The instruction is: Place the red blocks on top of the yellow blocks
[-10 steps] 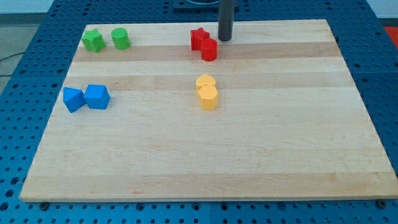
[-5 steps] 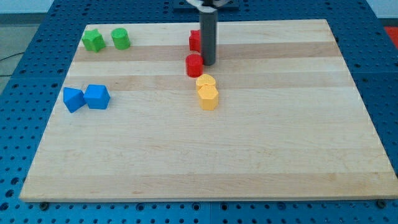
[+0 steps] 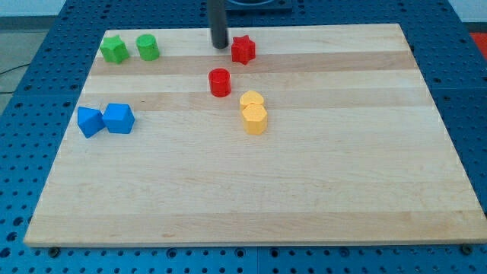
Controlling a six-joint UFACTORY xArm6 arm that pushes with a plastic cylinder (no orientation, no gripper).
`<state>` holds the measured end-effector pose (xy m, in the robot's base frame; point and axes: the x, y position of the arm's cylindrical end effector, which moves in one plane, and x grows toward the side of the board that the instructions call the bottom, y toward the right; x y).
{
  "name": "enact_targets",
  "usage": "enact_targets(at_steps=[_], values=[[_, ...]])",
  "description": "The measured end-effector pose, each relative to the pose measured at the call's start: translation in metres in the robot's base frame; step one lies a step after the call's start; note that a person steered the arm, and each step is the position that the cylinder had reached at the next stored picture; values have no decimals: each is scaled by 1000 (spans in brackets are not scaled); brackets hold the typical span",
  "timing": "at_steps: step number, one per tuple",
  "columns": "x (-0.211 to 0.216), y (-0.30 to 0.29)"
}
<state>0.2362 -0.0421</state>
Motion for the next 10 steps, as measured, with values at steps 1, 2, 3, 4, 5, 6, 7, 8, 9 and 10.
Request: enact_targets(at_steps=[1,2,3,4,5,6,7,8,9,10], values=[[11,21],[24,21],[44,21],[47,-63],[81,-120],[111,-87],[110,-25],[114,19],[114,-8],[121,-62]])
